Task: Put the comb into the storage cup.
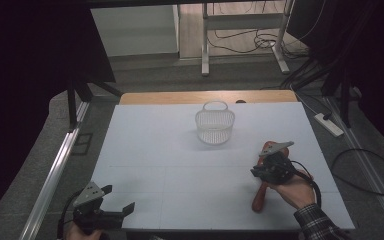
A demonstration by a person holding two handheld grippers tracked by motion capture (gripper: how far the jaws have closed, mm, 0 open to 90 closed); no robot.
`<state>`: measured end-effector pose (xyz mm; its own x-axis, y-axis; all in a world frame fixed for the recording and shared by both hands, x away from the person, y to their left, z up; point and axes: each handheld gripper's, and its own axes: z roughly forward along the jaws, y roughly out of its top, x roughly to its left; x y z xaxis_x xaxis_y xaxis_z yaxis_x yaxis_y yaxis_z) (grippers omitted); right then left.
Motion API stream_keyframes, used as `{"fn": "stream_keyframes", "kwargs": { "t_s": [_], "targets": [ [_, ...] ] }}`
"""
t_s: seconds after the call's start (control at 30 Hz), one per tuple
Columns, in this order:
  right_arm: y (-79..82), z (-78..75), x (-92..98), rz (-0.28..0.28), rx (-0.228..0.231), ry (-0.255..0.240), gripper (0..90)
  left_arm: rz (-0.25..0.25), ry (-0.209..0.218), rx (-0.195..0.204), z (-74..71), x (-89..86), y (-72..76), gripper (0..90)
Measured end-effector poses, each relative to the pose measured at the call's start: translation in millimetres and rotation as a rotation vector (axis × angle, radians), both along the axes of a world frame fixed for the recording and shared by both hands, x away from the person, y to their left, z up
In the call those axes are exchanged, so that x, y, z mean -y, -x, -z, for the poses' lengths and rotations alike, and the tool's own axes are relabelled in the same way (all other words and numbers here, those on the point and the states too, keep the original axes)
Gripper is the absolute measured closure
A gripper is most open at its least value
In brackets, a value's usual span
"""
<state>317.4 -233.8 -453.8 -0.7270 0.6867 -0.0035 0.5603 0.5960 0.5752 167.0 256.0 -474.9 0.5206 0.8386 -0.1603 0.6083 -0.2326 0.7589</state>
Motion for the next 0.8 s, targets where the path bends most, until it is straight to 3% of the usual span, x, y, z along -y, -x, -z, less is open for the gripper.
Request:
{"fn": "stream_keyframes", "kwargs": {
  "t_s": [0.13,0.8],
  "targets": [
    [-1.8,3.2,2.6,0.007,-0.018,-0.002,89.7,0.002,0.000,0.000,0.0,0.0,0.0,1.8],
    [-0.9,33.9,2.3,0.013,-0.095,0.088,89.7,0.006,0.000,-0.001,0.1,0.1,-0.2,1.9]
  ]
}}
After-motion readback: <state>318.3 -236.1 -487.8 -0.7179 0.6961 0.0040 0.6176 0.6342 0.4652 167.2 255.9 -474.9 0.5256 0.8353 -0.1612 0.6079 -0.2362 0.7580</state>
